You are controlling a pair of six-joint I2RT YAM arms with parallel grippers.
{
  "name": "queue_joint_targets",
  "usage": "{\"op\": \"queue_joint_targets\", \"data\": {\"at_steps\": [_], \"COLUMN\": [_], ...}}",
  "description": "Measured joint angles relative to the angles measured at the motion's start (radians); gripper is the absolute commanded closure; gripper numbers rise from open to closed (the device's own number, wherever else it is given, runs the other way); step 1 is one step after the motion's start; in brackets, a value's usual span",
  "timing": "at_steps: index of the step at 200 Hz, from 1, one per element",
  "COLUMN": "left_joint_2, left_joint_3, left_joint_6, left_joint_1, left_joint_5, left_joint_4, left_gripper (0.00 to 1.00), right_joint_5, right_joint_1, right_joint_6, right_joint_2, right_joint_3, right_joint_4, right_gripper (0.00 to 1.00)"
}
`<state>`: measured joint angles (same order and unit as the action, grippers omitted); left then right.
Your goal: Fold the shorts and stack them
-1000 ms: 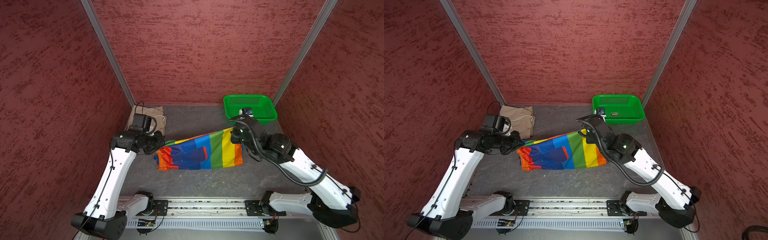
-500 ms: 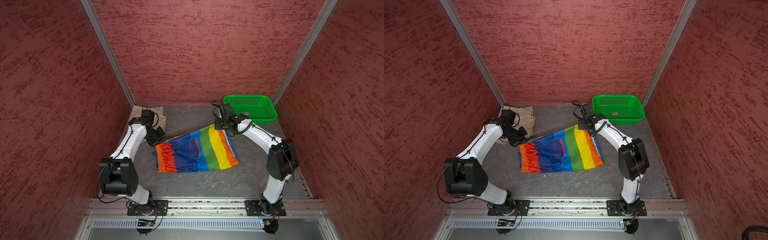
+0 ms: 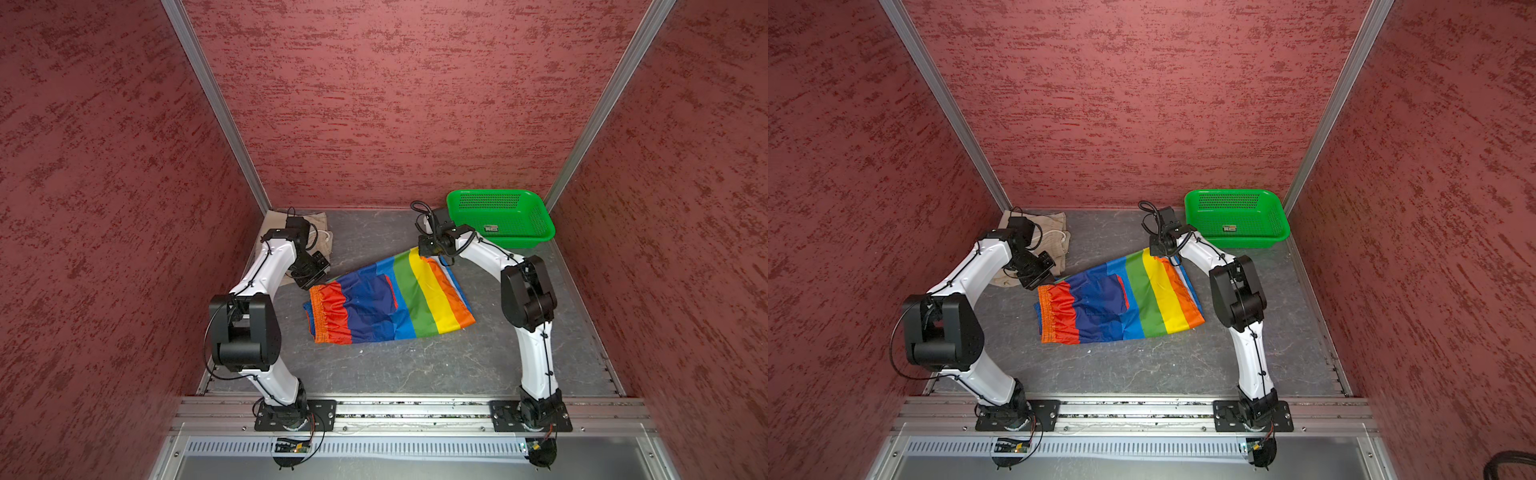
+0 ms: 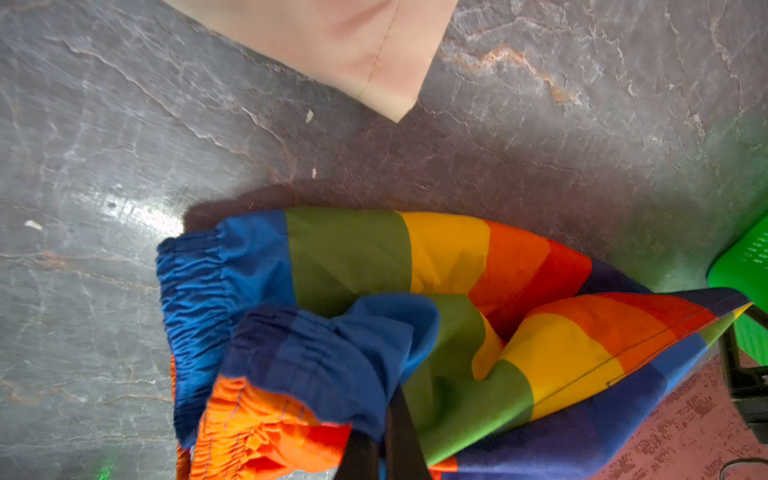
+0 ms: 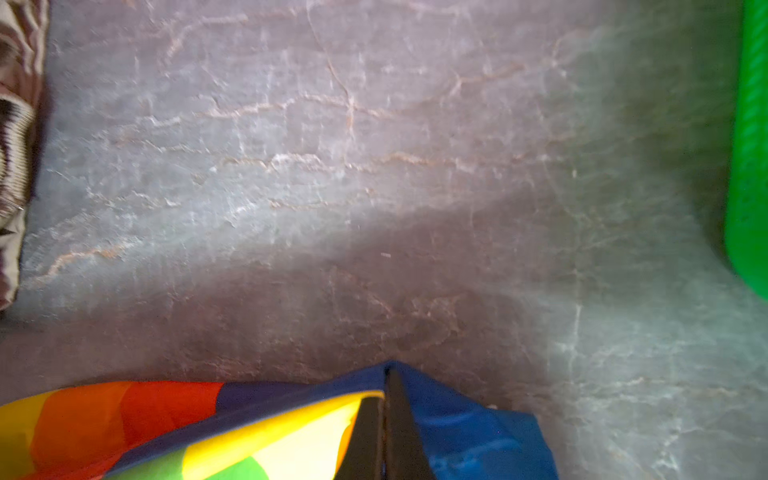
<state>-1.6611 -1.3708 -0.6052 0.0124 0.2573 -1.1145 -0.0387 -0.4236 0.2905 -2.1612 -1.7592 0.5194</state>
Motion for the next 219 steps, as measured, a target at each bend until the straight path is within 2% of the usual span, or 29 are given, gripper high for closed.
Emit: {"op": "queue_joint_targets", "data": {"at_steps": [33, 74, 99, 130, 152, 187, 219], "left_joint_2": [0.111, 0.308, 0.410, 0.570, 0.687, 0.869, 0.983], "left_joint_3": [0.000, 0.000, 0.008, 0.100, 0.200, 0.319, 0.386], "left_joint_6": [0.000, -0.015, -0.056, -0.132, -0.188, -0.260, -0.302], "left_joint_1": [-0.028, -0.081, -0.164, -0.274, -0.318, -0.349, -0.352], "left_joint_5": [0.005, 0.005, -0.017, -0.042, -0.059, -0.055, -0.045], "left_joint_4": [-0.069, -0.167, -0.219, -0.263, -0.290, -0.304, -0.302], "left_gripper": [1.00, 1.00, 1.00, 1.00, 1.00, 1.00, 1.00], "right_joint_5": [-0.003, -0.026, -0.021, 0.016, 0.051, 0.094, 0.125], "right_joint_1": [0.000, 0.000, -0.008, -0.068, -0.138, -0.216, -0.257], "right_joint_6": [-0.003, 0.032, 0.058, 0.090, 0.124, 0.193, 0.230], "right_joint_2": [0.114, 0.435, 0.624, 0.793, 0.904, 1.024, 1.034], "right_joint_3": [0.089, 0.288, 0.389, 0.469, 0.546, 0.681, 0.724], "right_joint_4": [-0.033, -0.080, -0.087, -0.060, -0.050, -0.013, 0.009], "right_gripper": [1.00, 1.00, 1.00, 1.00, 1.00, 1.00, 1.00]}}
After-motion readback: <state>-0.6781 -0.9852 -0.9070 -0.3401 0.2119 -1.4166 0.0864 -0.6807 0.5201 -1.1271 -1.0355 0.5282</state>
